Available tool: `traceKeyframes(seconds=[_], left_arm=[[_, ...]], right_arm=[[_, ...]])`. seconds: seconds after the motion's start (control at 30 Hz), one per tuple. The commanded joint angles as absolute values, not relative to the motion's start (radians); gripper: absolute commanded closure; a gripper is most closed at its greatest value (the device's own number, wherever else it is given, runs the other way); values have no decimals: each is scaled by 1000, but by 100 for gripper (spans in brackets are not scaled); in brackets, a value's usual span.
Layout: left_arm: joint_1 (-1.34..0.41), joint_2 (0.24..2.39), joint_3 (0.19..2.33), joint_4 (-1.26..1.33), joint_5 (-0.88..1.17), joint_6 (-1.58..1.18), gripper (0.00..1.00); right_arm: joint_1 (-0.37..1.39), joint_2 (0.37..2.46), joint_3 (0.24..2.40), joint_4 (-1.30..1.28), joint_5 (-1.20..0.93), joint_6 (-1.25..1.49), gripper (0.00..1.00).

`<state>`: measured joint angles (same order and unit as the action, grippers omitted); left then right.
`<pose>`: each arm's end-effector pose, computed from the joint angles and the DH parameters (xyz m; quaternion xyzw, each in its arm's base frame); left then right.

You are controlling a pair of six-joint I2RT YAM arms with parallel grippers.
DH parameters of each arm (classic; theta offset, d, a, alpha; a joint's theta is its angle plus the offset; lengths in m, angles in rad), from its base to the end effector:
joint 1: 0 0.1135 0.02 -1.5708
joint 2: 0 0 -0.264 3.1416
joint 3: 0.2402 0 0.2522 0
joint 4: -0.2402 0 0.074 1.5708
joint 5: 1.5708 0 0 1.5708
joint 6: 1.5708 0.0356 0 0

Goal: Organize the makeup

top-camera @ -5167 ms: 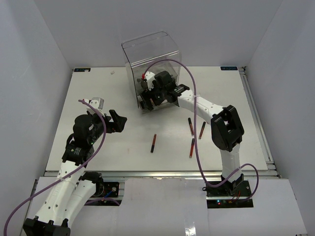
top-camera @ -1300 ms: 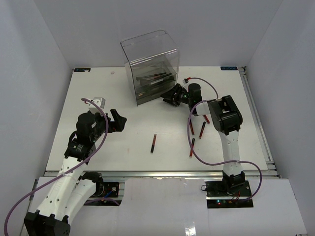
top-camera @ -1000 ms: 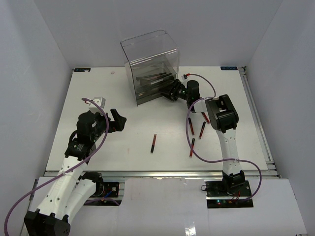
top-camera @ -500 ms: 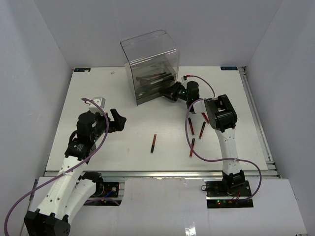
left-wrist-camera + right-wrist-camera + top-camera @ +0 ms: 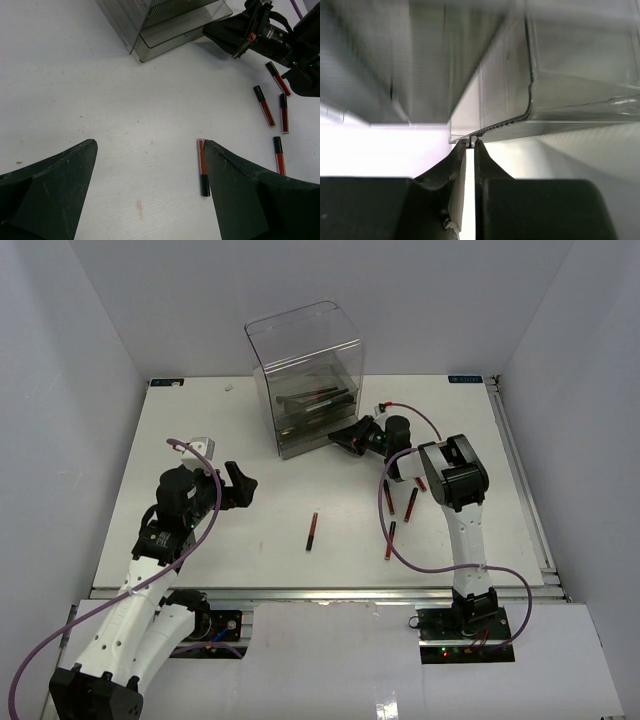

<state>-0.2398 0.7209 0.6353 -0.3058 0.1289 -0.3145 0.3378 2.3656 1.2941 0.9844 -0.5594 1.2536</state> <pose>0.1659 -0.0453 0.2849 0.0048 0.8301 -0.2033 0.5191 0.4487 0.1776 0.1030 0.1459 0.7180 0.6063 0.3091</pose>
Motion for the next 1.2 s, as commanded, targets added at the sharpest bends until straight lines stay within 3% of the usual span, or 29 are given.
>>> traceKeyframes(seconds=[0.0,0.13,0.27,0.33,0.4,0.47,0.7,0.87,0.9,1.03,1.17], left_arm=[[-239,723,638,-287,175,-306,2],[-240,720,635,-278,208,-303,2],[-240,722,630,-258,282,-298,3],[-240,727,624,-242,336,-293,5],[-239,738,620,-229,378,-293,7],[-240,757,618,-214,423,-298,8],[-292,859,631,-195,527,-325,10],[-436,945,653,-223,410,-345,9],[-494,980,667,-237,346,-360,9],[-636,1087,702,-263,176,-432,3],[-723,1213,736,-252,40,-496,2]], right_arm=[[295,2250,1136,1048,-582,1180,92],[270,2172,993,1066,-611,1146,91],[257,2145,958,1064,-627,1130,68],[256,2142,963,1064,-638,1119,46],[254,2137,964,1064,-658,1114,32],[249,2116,951,1062,-677,1100,25],[236,1912,898,851,-813,868,22],[241,1721,996,341,-885,358,23],[241,1676,1036,131,-884,160,23],[261,1570,1207,-335,-637,-257,21],[267,1418,1104,-322,-332,-391,17]])
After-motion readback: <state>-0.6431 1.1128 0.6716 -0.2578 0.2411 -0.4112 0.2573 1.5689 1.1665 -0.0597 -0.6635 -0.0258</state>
